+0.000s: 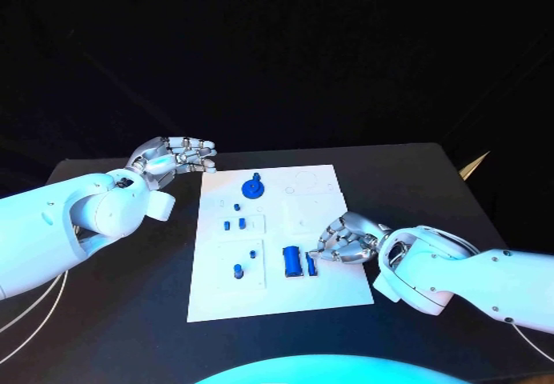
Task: Assemble the parts on the task board
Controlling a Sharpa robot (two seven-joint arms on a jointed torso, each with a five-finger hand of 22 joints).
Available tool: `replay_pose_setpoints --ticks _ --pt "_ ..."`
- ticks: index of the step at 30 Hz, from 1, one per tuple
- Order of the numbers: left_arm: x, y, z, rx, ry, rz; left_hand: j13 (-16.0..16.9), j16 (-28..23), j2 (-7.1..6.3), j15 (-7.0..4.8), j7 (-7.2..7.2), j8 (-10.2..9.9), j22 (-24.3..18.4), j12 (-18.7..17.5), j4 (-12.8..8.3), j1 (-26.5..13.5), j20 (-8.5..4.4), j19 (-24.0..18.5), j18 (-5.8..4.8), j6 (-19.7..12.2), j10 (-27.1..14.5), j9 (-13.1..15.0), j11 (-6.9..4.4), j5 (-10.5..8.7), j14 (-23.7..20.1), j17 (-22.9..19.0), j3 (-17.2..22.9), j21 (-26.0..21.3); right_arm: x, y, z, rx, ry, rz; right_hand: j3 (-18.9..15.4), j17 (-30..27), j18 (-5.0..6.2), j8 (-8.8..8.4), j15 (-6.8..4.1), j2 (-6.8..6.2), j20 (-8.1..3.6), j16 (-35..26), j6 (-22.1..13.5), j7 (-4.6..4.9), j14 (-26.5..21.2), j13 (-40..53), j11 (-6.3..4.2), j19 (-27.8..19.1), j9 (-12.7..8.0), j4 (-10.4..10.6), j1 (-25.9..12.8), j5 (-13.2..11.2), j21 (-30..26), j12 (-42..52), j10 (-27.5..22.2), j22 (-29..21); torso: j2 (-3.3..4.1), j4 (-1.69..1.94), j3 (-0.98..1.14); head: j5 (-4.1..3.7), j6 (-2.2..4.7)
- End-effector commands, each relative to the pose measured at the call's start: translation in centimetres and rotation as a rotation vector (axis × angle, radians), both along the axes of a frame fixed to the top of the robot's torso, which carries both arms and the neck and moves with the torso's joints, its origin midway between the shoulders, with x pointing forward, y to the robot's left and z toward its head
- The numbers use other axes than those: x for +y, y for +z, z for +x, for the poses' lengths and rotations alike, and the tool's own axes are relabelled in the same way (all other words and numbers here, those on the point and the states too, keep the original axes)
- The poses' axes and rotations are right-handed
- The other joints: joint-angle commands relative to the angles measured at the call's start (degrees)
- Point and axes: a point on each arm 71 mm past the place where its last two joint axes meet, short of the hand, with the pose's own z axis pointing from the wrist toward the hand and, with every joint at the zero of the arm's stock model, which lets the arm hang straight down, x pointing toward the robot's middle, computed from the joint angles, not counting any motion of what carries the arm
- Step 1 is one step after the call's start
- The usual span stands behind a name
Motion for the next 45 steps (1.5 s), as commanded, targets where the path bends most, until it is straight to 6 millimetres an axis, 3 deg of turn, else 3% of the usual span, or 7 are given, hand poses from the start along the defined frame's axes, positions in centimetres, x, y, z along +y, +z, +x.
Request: replay_pose_setpoints --ticks 1,23,24,25,33,34,45 --pt "-0.1 0.1 0.1 -0.031 0.020 -0.031 -0.01 -0.32 0.60 0.04 1.71 0.18 -0.19 0.22 0.44 -0.06 -0.11 0.39 0.51 -0.34 0.37 -0.07 -0.01 0.18 0.01 0.08 -0.09 -0.55 -0.6 1.3 1.9 -0.074 -0.018 0.220 0.08 8.41 0.32 -0.90 0.67 0.48 0.83 -1.03 -1.24 0.43 4.39 10.52 0.78 4.33 -0.30 -0.60 1.88 0.70 -4.15 -2.76 1.81 13.46 -0.88 -0.38 -0.45 0.02 0.57" --pt "0.2 -3.2 2.5 -0.053 0.260 -0.092 -0.68 -26.16 0.18 2.68 0.45 -1.61 -15.41 -16.60 3.49 0.52 2.69 -1.95 -0.70 -1.81 3.01 -1.31 0.88 -0.10 -3.53 -5.44 -3.63 -21.87 -5.0 1.8 14.8 -0.193 -0.244 0.585 14.19 -50.06 9.96 -9.11 9.90 -1.13 10.18 -68.37 -7.68 6.05 -26.47 -57.36 8.34 -26.72 -9.24 -5.52 9.67 0.05 -84.96 -74.41 -24.41 -44.66 -4.67 -0.90 -0.03 2.35 8.97" --pt "-0.2 -3.3 2.3 -0.026 0.194 -0.064 -4.31 -37.22 10.48 -7.79 -11.87 -18.73 -29.73 -22.35 -3.25 -23.76 -13.94 -41.77 -9.73 -46.16 -48.32 -13.11 -10.65 -4.29 -47.29 -18.52 -33.36 -31.11 -5.4 1.6 14.7 -0.200 -0.286 0.481 -16.13 -74.90 -0.82 -18.70 3.89 10.31 -1.85 -87.73 -56.81 -4.79 -43.69 -74.91 0.08 -43.88 -37.19 -14.95 -12.90 -3.31 -88.48 -82.96 -42.45 -74.90 -4.23 -0.89 -0.31 2.03 8.20" --pt "-0.2 -3.3 2.3 -0.026 0.194 -0.064 -4.31 -37.22 10.48 -7.79 -11.87 -18.73 -29.73 -22.35 -3.25 -23.97 -13.94 -41.77 -9.73 -46.16 -48.32 -13.11 -10.65 -4.29 -47.29 -18.52 -33.36 -31.11 -5.3 1.6 14.7 -0.200 -0.286 0.482 -16.13 -74.90 -0.82 -18.70 3.89 10.31 -1.85 -87.73 -56.81 -4.79 -84.02 -74.91 0.08 -84.01 -37.19 -14.95 -13.41 -3.31 -88.48 -82.96 -42.62 -74.90 -4.26 -0.89 -0.30 2.05 8.23" --pt "-1.4 -3.7 1.2 -0.031 0.227 -0.054 -4.31 -37.22 10.48 -7.79 -11.87 -18.73 -29.73 -22.35 -3.25 -38.77 -13.94 -41.77 -9.73 -46.16 -48.32 -13.11 -10.65 -4.29 -47.29 -18.52 -33.36 -31.11 -3.4 1.6 13.2 -0.208 -0.318 0.589 -16.13 -74.90 -0.82 -18.70 3.89 10.31 -1.85 -87.73 -56.81 -4.79 -84.02 -74.91 0.08 -84.01 -37.19 -14.95 -66.74 -3.31 -88.48 -82.96 -83.92 -74.90 -6.73 -0.68 0.44 3.45 10.24" --pt "-1.7 -3.8 0.9 -0.033 0.235 -0.052 -4.31 -37.22 10.48 -7.79 -11.87 -18.73 -29.73 -22.35 -3.25 -79.39 -13.94 -41.77 -9.73 -46.16 -48.32 -13.11 -10.65 -4.29 -47.29 -18.52 -33.36 -31.11 -3.0 1.6 12.8 -0.209 -0.327 0.612 -16.13 -74.90 -0.82 -18.70 3.89 10.31 -1.85 -87.73 -56.81 -4.79 -84.02 -74.91 0.08 -84.01 -37.19 -14.95 -66.74 -3.31 -88.48 -82.96 -83.92 -74.90 -7.07 -0.66 0.55 3.64 10.52" --pt "-5.4 -4.4 -3.5 -0.054 0.340 -0.010 -4.31 -37.22 10.48 -7.79 -11.87 -18.73 -29.73 -22.35 -3.25 -79.39 -13.94 -41.77 -9.73 -46.16 -48.32 -13.11 -10.65 -4.29 -47.29 -18.52 -33.36 -31.11 1.3 2.4 8.3 -0.198 -0.444 0.839 -16.13 -74.90 -0.82 -18.70 3.89 10.31 -1.85 -87.73 -56.81 -4.79 -84.02 -74.91 0.08 -84.01 -37.19 -14.95 -66.74 -3.31 -88.48 -82.96 -83.92 -74.90 -7.89 -0.59 0.80 4.11 11.19"
